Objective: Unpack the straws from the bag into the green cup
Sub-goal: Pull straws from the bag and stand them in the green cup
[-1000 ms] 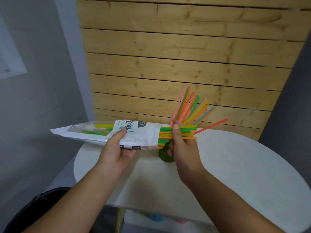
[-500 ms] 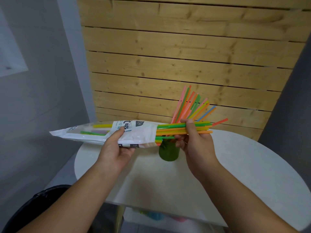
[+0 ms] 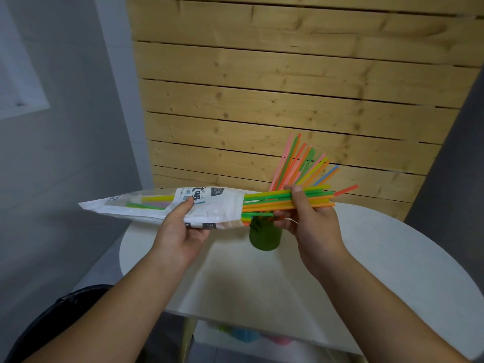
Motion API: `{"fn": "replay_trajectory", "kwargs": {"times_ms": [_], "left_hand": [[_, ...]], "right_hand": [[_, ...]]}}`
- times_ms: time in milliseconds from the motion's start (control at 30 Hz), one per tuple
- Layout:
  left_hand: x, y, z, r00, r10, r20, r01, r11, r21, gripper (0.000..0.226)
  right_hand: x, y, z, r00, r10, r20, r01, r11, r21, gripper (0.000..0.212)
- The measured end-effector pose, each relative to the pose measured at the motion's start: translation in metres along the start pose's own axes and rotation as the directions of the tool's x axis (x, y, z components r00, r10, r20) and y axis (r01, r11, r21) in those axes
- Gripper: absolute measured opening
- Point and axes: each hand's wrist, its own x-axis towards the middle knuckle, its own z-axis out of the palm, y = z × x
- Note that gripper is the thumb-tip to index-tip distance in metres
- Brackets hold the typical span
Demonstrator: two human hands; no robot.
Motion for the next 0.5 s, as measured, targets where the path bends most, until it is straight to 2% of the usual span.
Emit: {"fn": "replay_trajectory", "kwargs": {"times_ms": [133, 400, 500], "left_hand": [[0.0001, 0.0007, 0.0012, 1.000, 0.001, -0.001, -0.001, 1.000, 0.002, 0.024], [0.0024, -0.0002, -0.0001, 1.000, 0.003, -0.006, -0.003, 1.000, 0.001, 0.027], [0.0018, -0.0007, 0.0008, 1.000, 0.007, -0.010, -0.006, 1.000, 0.007, 0.028]], "right_hand": [[0.0036, 0.0022, 0.0007, 1.000, 0.022, -0.022, -0.022, 1.000, 0.018, 0.025], [0.0073, 0.0043, -0.0033, 0.998, 0.001, -0.070, -0.006, 0.997, -0.075, 0.020], [0.0084, 0.0029, -0.0031, 0.998, 0.021, -0.067, -0.023, 0.999, -0.029, 0.021]]}}
